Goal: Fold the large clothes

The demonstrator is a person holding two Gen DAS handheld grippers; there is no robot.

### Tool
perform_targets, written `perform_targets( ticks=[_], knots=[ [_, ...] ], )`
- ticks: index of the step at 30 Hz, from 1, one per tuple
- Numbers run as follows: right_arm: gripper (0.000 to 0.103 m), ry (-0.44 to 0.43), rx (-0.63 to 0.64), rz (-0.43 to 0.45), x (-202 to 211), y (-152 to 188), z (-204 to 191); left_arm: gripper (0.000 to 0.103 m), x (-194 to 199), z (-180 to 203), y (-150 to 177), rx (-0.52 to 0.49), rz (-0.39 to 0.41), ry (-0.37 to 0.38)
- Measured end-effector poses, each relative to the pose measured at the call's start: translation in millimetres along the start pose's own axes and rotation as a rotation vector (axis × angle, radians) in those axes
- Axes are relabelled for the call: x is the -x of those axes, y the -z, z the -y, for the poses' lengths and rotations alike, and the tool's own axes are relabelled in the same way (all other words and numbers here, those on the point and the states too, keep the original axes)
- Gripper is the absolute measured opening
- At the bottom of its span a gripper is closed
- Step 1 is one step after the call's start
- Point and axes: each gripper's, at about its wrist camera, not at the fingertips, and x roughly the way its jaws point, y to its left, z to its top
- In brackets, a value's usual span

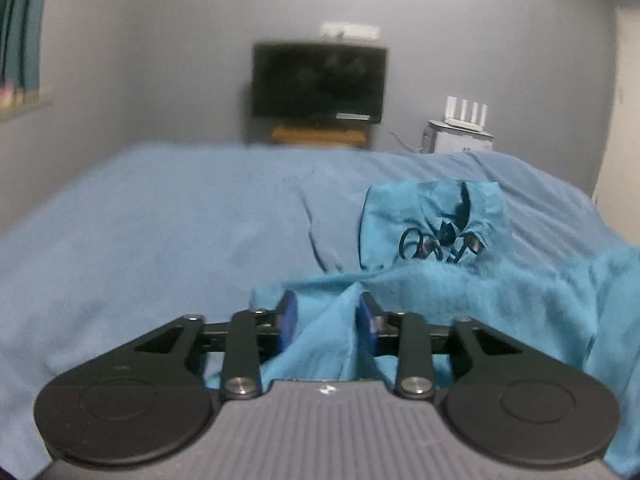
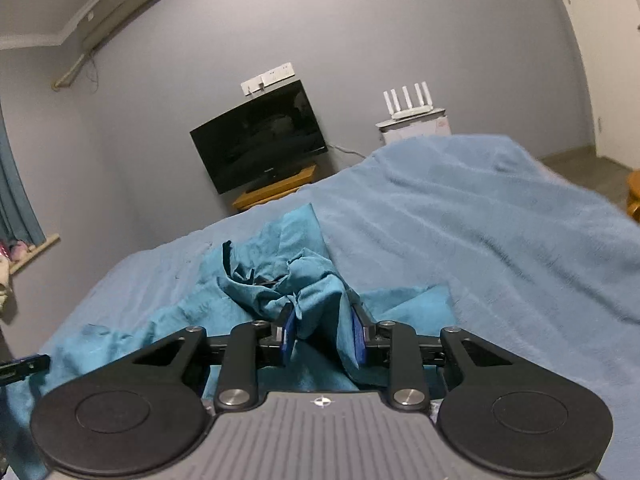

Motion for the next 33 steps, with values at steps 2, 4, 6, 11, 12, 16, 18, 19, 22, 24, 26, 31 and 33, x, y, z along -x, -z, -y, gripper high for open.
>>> perform_targets(
  ticks=[2,4,6,11,12,16,18,19,22,24,26,31,33],
  knots=[
    [0.034,-0.010,-0.007,-0.035,-15,10,11,0.060,-14,-13,12,0.042,-0.016,-0.008],
    [0.036,-0.024,-0.002,-0.067,-32,15,19,0.067,-24,-23,24,0.039,-0.026,-0.024],
    [0.037,-0.028,0.008,-0.109,-50,17,25,0.067,-39,-33,37,0.034,-0.073,-0.011],
    [0.045,-0.031,0.063,-0.204,-79,24,28,0.067,-61,-56,53,0.054,-0.206,0.079],
    [0.047,-0.023,0.094,-0.218,-85,25,26,0.067,-63,-59,54,0.054,-0.211,0.101],
    [0.070,0.019,0.203,-0.223,-89,27,24,0.067,-63,-64,59,0.027,-0.227,0.136],
    [0.074,0.020,0.217,-0.212,-90,24,29,0.054,-62,-64,61,0.005,-0.232,0.127],
    [0.077,0.013,0.215,-0.208,-89,23,32,0.048,-65,-62,60,-0.007,-0.237,0.117],
    [0.082,0.009,0.229,-0.218,-93,22,40,0.037,-67,-59,60,-0.023,-0.237,0.106],
    [0.082,0.016,0.238,-0.247,-94,23,49,0.030,-65,-60,59,-0.024,-0.226,0.099],
    [0.080,0.009,0.212,-0.273,-99,27,59,0.019,-62,-61,58,-0.017,-0.216,0.090],
    [0.008,-0.051,0.195,-0.323,-102,29,58,0.002,-48,-57,49,0.004,-0.153,0.097],
    [0.006,-0.070,0.179,-0.285,-96,22,53,0.001,-41,-53,42,0.010,-0.105,0.094]
  ],
)
